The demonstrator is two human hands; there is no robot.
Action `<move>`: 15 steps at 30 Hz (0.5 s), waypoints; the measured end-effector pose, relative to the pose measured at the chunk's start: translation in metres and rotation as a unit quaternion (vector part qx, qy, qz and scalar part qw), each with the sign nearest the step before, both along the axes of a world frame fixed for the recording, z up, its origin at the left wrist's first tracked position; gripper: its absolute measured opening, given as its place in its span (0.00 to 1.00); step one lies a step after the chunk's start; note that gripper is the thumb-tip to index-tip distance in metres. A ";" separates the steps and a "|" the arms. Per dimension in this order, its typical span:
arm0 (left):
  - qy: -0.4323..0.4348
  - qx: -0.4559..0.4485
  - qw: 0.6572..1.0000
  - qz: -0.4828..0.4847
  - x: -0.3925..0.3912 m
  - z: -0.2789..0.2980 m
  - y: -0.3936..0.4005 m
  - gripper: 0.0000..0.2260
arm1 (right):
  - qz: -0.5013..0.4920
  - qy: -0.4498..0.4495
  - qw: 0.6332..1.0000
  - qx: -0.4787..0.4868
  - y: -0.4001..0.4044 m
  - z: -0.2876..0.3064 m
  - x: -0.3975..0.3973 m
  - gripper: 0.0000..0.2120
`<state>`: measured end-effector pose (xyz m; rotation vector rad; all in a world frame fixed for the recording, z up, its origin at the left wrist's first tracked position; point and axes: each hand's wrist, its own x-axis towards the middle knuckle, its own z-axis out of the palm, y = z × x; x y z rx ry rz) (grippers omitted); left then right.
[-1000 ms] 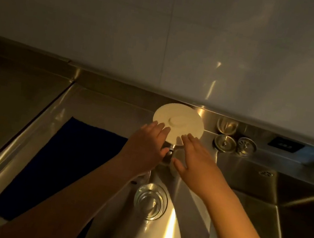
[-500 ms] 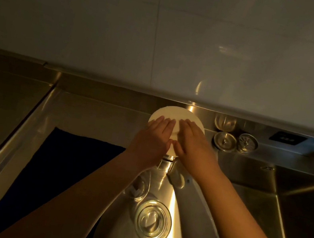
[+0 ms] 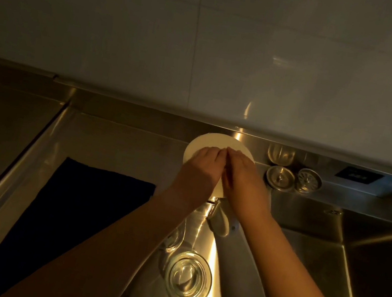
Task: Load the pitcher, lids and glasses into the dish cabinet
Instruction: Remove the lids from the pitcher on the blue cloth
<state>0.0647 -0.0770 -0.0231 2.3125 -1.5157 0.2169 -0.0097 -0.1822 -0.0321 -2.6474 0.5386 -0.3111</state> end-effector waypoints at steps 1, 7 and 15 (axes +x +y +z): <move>0.000 -0.003 1.000 0.004 0.000 0.000 0.000 0.16 | 0.001 0.001 1.000 -0.001 0.000 0.000 0.000 0.24; 0.048 0.014 0.998 0.036 0.002 -0.001 -0.007 0.19 | -0.003 -0.014 1.000 0.006 0.002 0.004 0.003 0.26; 0.062 0.032 0.994 0.081 0.027 0.014 -0.001 0.28 | 0.022 -0.059 0.998 -0.016 0.014 0.027 0.020 0.22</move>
